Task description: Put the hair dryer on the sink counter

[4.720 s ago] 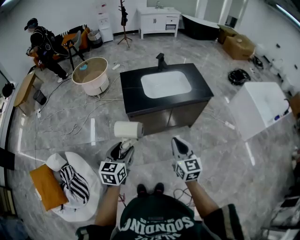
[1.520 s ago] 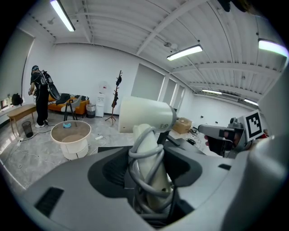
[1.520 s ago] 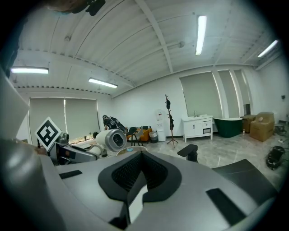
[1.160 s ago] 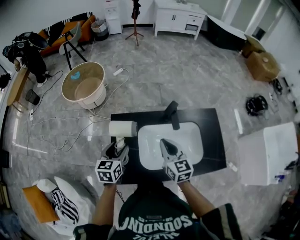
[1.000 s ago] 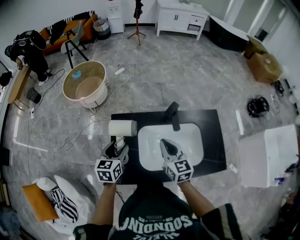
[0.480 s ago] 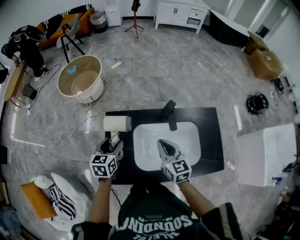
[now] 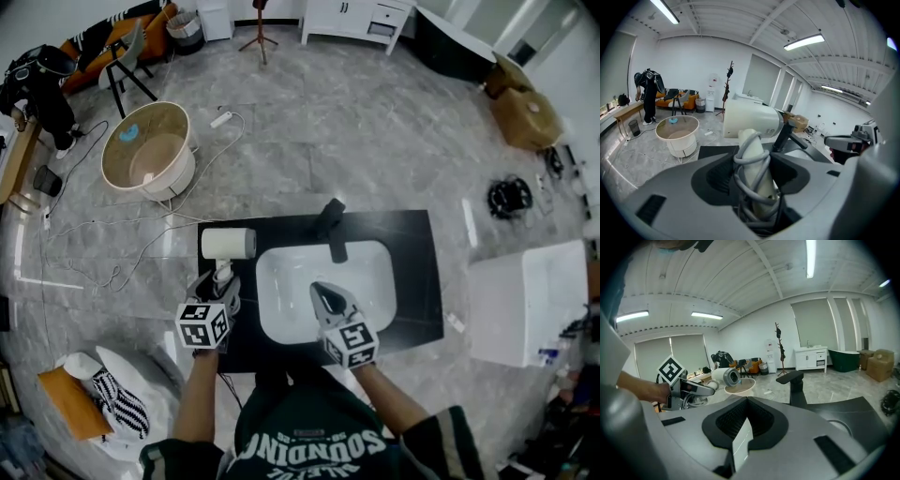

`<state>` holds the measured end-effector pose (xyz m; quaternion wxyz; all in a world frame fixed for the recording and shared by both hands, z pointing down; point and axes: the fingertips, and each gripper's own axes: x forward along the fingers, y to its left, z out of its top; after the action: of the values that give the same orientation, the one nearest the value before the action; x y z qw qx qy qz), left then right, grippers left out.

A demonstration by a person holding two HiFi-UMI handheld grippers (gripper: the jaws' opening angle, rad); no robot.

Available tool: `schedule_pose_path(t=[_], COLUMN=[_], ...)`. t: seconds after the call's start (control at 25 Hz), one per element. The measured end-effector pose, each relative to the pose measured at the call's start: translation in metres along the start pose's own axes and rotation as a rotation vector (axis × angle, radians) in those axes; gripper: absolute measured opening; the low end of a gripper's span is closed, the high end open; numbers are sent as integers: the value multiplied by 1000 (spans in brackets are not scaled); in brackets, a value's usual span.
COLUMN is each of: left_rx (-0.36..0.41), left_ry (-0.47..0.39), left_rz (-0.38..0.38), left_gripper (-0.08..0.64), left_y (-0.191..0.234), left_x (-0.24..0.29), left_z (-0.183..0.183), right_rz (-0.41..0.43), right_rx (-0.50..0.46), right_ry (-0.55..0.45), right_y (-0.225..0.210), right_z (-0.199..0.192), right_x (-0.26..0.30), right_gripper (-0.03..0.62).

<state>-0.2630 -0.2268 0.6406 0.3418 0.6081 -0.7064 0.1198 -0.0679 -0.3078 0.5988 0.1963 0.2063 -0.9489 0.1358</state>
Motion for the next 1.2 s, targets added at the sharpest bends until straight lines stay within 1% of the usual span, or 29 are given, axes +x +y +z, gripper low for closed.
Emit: schedule_pose_path(t=[0.16,0.32,0.48,0.68,0.96,1.2], left_rx=[-7,-15,-27,-29,-48,-57], left_ry=[26,50,77,118,169,206], left_rz=[-3,0,2,1,23,33], left_gripper=[239,238,239,238,238,238], left_y=[3,8,14,20,32,39], left_x=[17,36,52,73,103,116], left_z=[-3,-10,-17,-28,-43,-54], right_rz=[0,-14,-23,-49,-59,-64], right_rx=[-2,28,34,46,68,80], right_ry=[49,42,64,51,119,128], right_y=[-3,-10,-15,-26,-34,-38], right_z=[-5,-14,-18,-23,-40,-44], right_x=[1,3,4,7,7,9], right_gripper=[0,0,0,0,0,0])
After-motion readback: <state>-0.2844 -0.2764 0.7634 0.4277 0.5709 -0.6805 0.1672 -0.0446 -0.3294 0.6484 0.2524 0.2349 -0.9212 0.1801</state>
